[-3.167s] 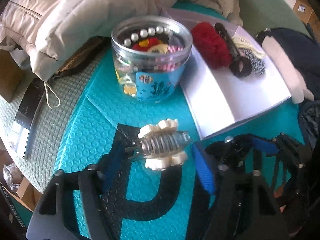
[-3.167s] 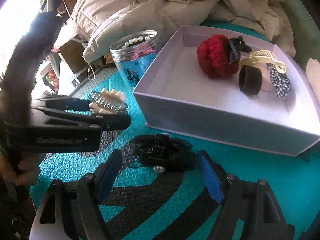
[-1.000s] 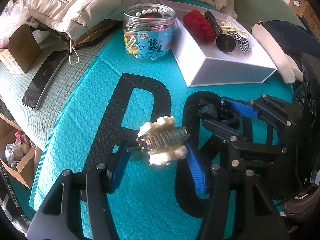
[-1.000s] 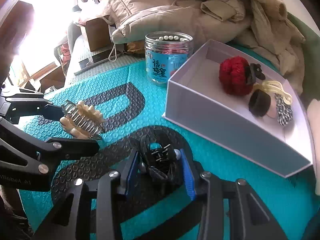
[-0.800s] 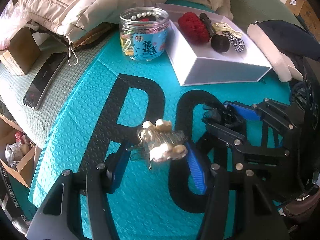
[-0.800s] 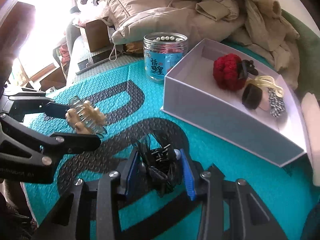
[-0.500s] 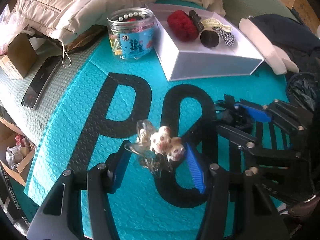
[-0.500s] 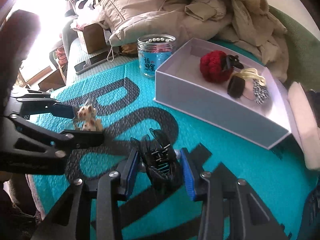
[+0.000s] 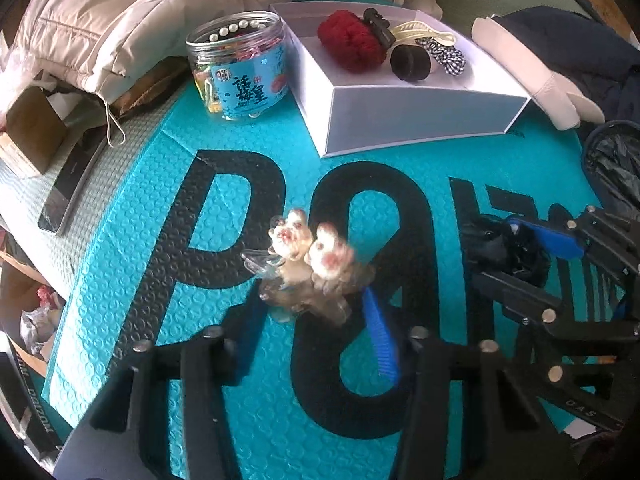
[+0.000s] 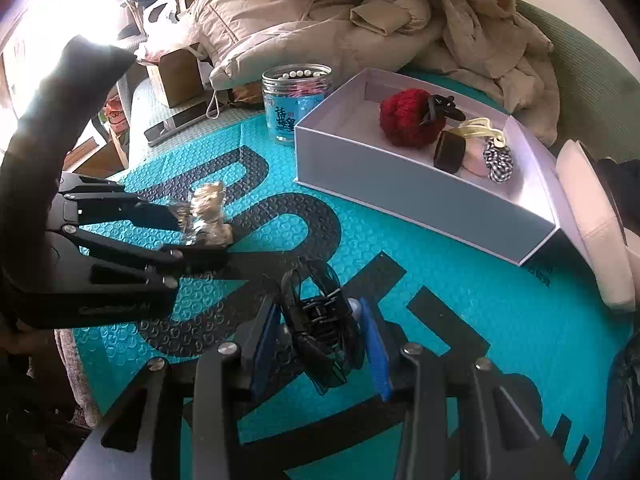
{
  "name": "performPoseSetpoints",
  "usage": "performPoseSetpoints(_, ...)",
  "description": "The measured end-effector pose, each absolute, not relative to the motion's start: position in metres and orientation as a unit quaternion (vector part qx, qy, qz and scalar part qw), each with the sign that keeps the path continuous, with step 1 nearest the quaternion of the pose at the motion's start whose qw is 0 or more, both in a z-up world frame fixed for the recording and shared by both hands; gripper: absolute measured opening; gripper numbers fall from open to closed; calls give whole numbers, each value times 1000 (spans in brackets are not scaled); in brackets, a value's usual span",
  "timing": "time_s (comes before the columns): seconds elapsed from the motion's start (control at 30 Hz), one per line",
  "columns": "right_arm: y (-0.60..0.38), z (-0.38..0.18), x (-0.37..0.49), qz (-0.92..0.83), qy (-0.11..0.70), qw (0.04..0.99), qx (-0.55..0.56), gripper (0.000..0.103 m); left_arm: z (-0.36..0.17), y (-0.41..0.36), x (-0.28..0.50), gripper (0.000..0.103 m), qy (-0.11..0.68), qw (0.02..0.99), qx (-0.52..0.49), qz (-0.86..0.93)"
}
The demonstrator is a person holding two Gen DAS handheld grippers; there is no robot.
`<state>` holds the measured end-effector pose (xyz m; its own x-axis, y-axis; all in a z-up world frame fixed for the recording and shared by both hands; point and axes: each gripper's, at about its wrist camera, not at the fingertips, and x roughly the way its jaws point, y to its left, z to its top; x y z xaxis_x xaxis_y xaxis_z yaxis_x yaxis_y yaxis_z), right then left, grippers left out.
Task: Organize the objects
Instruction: 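Lift gold bear clip in left tool while right tool lifts black bow clip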
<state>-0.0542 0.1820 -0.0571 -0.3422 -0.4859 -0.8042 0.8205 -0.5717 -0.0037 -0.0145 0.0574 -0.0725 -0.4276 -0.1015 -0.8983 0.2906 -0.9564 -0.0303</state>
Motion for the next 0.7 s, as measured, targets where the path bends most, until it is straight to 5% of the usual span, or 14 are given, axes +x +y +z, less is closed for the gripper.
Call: performPoseSetpoints(0.7, 188, -48, -53, -794, 196, 414, 400, 41, -55, 62, -10, 35, 99, 109, 511, -847)
